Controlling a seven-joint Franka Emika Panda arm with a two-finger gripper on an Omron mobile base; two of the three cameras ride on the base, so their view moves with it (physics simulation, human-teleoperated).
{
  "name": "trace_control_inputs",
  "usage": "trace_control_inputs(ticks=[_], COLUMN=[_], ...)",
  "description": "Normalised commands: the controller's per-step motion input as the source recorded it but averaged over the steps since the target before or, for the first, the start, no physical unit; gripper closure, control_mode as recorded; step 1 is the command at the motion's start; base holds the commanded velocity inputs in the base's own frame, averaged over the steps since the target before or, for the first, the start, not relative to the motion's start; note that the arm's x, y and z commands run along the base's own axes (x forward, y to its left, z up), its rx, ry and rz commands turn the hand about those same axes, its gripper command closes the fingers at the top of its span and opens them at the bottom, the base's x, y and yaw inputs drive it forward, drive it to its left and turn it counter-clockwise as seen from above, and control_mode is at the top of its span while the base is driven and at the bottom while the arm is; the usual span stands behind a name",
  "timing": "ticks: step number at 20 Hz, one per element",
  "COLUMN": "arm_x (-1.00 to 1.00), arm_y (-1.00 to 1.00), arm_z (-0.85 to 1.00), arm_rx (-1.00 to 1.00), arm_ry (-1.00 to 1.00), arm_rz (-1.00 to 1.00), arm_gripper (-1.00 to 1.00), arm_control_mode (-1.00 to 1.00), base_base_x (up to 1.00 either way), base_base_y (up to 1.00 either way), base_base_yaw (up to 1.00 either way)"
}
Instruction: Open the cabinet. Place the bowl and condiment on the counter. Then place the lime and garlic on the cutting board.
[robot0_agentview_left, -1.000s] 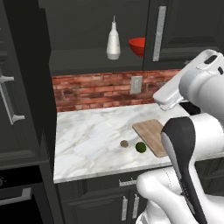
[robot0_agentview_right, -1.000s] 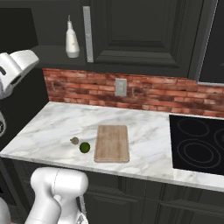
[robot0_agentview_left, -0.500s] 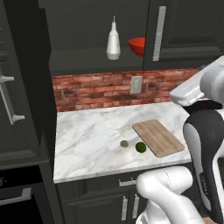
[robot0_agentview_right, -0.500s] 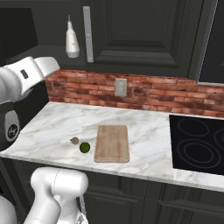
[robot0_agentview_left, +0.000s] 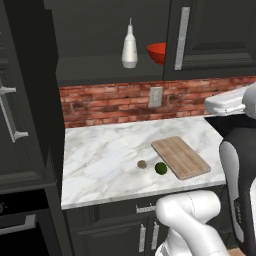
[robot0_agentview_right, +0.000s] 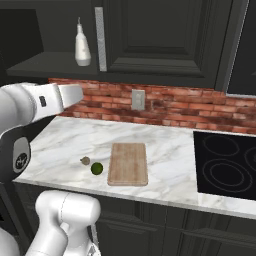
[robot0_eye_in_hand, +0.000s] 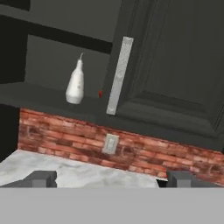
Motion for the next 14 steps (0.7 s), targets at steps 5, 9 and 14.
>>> trace_control_inputs(ticks=[5, 9, 14], arm_x=[0.0, 0.02, 0.01], arm_y=[0.0, -0.03, -0.3], arm_z=[0.03, 0.04, 0.0], arm_rx=[0.1, 0.02, 0.14], arm_ry=[0.01, 0.0, 0.0], arm_rz=[-0.19, -0.15, -0.01], arm_gripper=[-1.0, -1.0, -1.0], arm_control_mode=[-1.0, -1.0, -1.0], base_base_x=[0.0, 0.0, 0.0], base_base_y=[0.0, 0.0, 0.0], base_base_yaw=[0.0, 0.0, 0.0])
